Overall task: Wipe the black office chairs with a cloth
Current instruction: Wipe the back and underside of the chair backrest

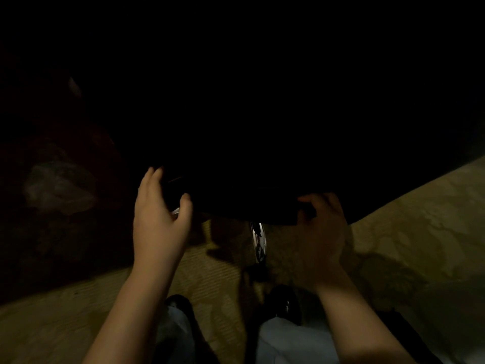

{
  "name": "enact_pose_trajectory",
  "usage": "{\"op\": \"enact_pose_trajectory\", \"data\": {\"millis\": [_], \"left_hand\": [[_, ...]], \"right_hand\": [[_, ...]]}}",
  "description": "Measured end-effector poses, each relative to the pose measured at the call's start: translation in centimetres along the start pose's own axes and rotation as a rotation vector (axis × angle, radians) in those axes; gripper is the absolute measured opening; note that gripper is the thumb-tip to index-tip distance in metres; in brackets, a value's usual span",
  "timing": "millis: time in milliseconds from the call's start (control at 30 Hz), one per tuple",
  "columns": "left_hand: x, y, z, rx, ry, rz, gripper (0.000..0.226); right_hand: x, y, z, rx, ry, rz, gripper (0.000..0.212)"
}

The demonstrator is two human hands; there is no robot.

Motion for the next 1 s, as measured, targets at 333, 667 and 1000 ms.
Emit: {"op": "enact_pose_trajectory", "data": {"millis": [333,667,1000], "left_hand": [[2.0,0.1,0.4,0.048,-0.059,-0.09,0.051],[1.8,0.2,1.3,0.121,-0.119,-0.066,0.064],[1.1,0.1,1.3,0.147,-0.147,-0.074,0.064]], "right_hand": [[5.9,3.1,-3.7,-0.336,0.305,-0.456,0.022],[-0.5,0.0,1.4,-0.227,0.498,-0.219,0.028],[2.7,1.9,-0.1,-0.163,0.404,-0.184,0.04]]}}
Point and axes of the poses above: each hand's wrist, its own y-axis towards the middle knuckle, its own x-axis out of the back of the hand, z = x × y, the point moved 5 cm from there along y, towards the middle knuckle, and after that the axes turned 9 degrees about y, right-handed, at the moved point
